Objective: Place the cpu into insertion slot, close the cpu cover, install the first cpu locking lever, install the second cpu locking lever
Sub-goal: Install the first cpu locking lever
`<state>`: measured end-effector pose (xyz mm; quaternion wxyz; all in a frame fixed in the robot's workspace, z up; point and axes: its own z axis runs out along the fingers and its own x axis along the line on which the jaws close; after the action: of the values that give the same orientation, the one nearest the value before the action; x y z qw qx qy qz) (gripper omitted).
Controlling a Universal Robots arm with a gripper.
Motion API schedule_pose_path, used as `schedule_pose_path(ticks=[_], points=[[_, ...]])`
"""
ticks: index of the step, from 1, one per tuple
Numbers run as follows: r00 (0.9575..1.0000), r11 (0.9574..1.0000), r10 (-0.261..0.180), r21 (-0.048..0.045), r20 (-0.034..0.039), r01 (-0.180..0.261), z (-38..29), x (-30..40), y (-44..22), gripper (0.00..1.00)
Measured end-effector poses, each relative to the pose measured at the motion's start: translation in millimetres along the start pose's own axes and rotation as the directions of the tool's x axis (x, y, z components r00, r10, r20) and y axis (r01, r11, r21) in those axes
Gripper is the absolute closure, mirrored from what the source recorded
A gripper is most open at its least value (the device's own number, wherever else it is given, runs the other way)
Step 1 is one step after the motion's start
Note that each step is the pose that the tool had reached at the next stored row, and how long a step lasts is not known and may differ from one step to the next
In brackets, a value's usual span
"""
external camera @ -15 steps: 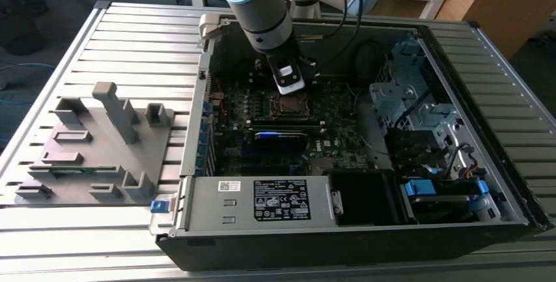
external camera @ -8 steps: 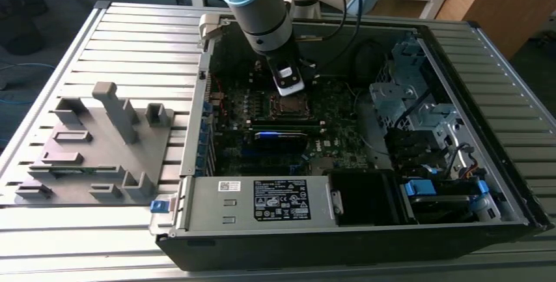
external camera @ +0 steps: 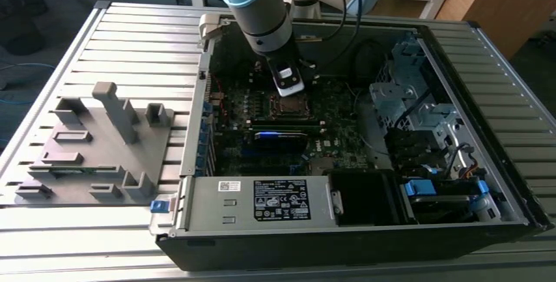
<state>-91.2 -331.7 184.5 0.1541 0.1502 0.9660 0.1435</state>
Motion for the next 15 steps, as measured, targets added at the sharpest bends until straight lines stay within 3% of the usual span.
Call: schedule_pose_path(ticks=[15], points=[[1.0,1.0,-0.001,0.0012,0.0004,0.001,2.2,-0.1,5.9,0.89]])
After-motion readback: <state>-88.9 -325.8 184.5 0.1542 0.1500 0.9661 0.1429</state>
